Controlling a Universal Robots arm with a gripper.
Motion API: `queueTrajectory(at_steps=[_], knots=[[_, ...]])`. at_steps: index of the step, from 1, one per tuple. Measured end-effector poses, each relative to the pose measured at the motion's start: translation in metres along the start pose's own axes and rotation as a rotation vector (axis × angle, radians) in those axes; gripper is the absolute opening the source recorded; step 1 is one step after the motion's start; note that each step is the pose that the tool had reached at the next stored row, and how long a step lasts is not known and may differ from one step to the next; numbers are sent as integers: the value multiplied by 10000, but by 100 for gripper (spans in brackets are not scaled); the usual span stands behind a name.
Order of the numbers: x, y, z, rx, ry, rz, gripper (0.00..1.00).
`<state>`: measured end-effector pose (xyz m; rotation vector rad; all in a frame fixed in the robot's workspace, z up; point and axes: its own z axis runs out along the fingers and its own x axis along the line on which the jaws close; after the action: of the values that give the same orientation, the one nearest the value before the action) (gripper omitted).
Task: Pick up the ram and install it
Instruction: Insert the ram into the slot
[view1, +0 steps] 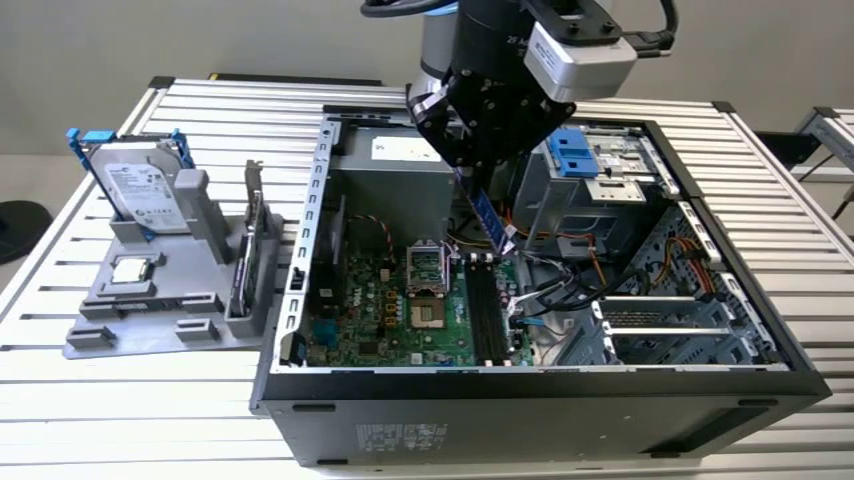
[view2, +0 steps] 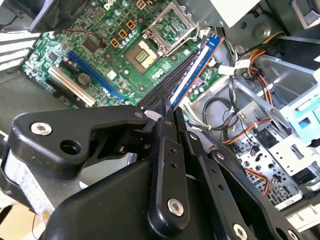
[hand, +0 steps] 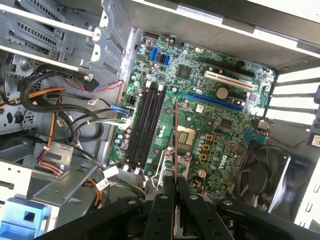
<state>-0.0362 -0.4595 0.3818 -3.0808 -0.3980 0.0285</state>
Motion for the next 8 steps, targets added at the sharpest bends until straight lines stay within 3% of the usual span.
queueTrajectory(at_steps=[8], knots=[[0, 0, 10, -12, 1, 95, 0]])
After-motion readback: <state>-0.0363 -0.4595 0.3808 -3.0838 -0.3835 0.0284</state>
